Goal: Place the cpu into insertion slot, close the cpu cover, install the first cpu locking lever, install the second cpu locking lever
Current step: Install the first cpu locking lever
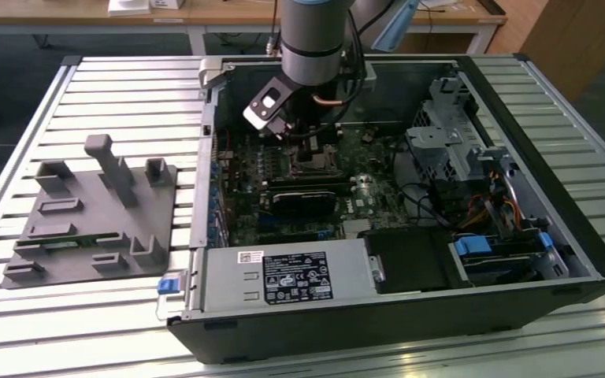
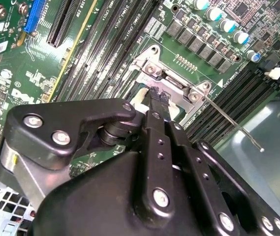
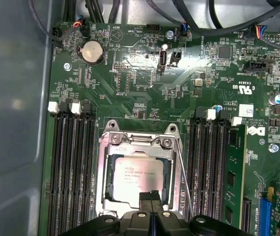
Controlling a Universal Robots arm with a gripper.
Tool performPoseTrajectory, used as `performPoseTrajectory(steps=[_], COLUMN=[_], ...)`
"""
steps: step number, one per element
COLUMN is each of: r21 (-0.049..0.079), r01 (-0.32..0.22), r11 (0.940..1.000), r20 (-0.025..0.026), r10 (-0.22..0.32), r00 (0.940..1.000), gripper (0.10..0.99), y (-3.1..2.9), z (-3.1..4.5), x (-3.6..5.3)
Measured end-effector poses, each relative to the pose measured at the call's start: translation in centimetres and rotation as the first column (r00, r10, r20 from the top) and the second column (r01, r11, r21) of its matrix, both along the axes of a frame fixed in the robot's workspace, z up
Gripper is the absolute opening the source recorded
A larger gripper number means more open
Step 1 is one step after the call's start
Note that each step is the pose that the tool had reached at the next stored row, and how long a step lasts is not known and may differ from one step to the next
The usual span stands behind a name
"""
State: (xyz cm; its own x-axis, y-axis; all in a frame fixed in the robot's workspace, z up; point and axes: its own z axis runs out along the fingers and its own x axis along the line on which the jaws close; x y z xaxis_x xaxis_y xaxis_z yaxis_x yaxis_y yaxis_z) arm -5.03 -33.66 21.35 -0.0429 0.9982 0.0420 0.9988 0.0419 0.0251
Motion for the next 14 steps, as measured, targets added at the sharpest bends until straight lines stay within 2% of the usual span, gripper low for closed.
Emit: performPoseTrajectory(steps=[7, 10, 14], r21=[0.000, 0.000, 0.000], r01=[0.000, 0.000, 0.000], r11=[1.0000, 1.0000, 1.0000], r20=[0.0000, 0.0000, -0.0001], r10=[0.000, 0.000, 0.000], r00=[1.0000, 1.0000, 1.0000], gripper=[0.106, 0.106, 0.106], y=[0.00, 0.00, 0.00], z=[0.58, 1.16, 2.31], x=[0.00, 0.00, 0.00])
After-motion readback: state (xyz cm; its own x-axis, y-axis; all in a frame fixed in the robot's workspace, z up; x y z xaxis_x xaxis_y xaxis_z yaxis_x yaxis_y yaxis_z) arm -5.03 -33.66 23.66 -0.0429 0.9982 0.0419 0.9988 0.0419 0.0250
